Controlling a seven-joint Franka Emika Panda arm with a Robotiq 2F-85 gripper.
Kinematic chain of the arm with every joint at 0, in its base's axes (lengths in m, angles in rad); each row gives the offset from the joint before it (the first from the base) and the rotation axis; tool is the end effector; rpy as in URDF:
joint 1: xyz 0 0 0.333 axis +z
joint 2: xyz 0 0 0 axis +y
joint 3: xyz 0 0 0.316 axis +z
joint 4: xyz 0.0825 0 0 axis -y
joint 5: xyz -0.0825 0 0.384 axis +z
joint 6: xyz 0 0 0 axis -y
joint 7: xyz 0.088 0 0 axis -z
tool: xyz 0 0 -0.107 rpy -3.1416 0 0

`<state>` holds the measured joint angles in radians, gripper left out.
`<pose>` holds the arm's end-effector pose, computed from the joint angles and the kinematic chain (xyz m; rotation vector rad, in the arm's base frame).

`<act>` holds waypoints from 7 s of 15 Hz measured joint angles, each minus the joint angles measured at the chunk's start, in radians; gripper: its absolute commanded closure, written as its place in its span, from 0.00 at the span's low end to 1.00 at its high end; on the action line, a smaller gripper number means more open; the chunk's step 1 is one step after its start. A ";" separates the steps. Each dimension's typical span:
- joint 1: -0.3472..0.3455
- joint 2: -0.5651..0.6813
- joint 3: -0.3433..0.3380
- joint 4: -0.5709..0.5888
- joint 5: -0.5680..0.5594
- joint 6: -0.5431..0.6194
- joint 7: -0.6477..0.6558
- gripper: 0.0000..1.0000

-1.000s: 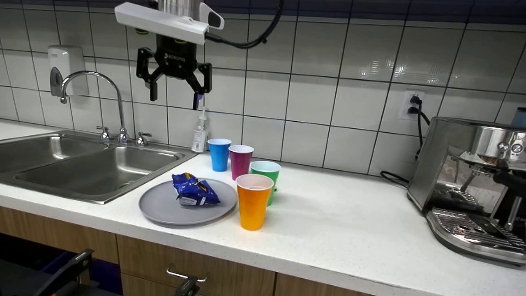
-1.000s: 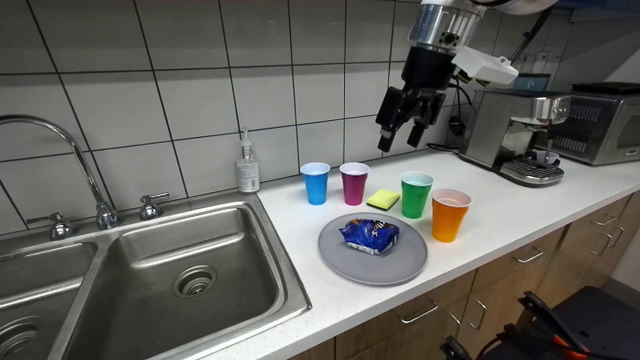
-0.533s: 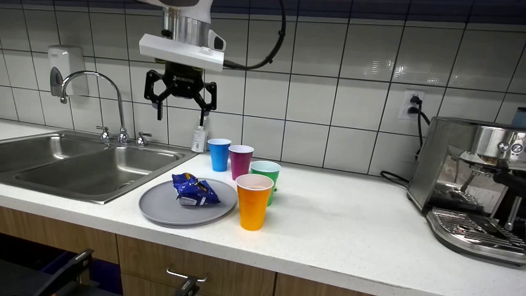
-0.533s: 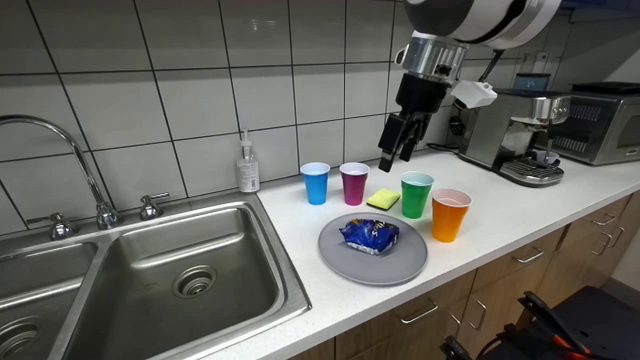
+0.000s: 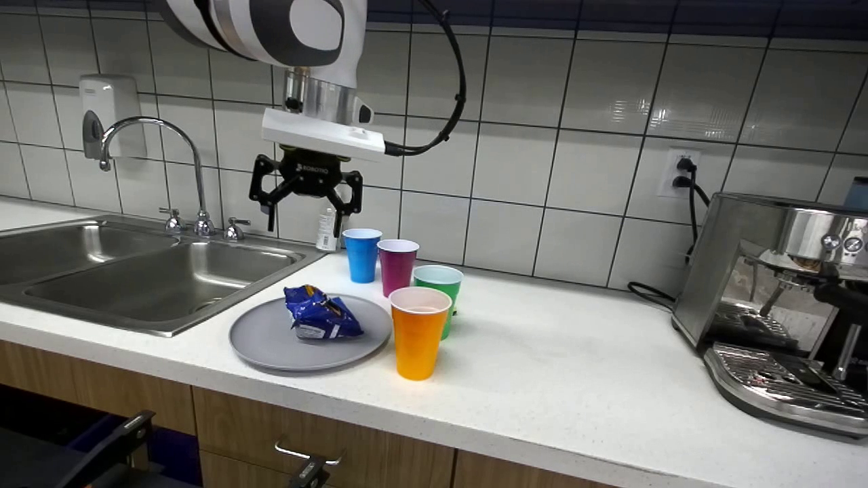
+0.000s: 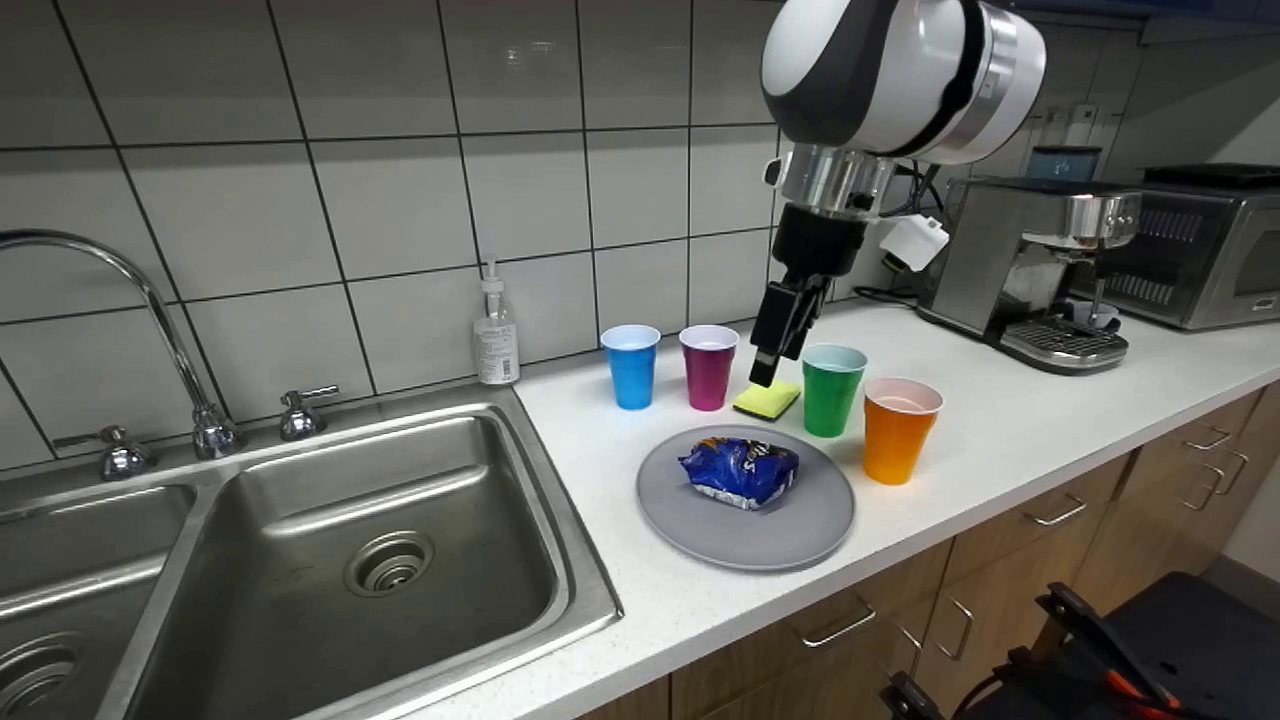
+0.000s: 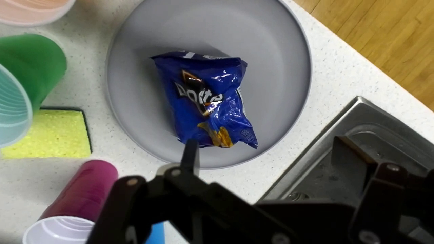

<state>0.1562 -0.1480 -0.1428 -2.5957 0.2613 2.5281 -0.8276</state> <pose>0.4400 0.0043 0.3148 -2.8504 -0.9342 -0.2119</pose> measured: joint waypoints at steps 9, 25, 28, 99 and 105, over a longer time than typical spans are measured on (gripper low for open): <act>-0.037 0.190 0.042 0.069 0.019 0.087 -0.144 0.00; -0.159 0.381 0.188 0.153 0.010 0.219 -0.175 0.44; -0.173 0.388 0.196 0.163 0.008 0.219 -0.175 0.66; -0.254 0.006 0.004 0.168 -0.318 0.022 0.385 1.00; -0.313 0.006 -0.040 0.193 -0.414 0.030 0.516 1.00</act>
<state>-0.1572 -0.1417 -0.1826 -2.4022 -0.1526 2.5584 -0.3118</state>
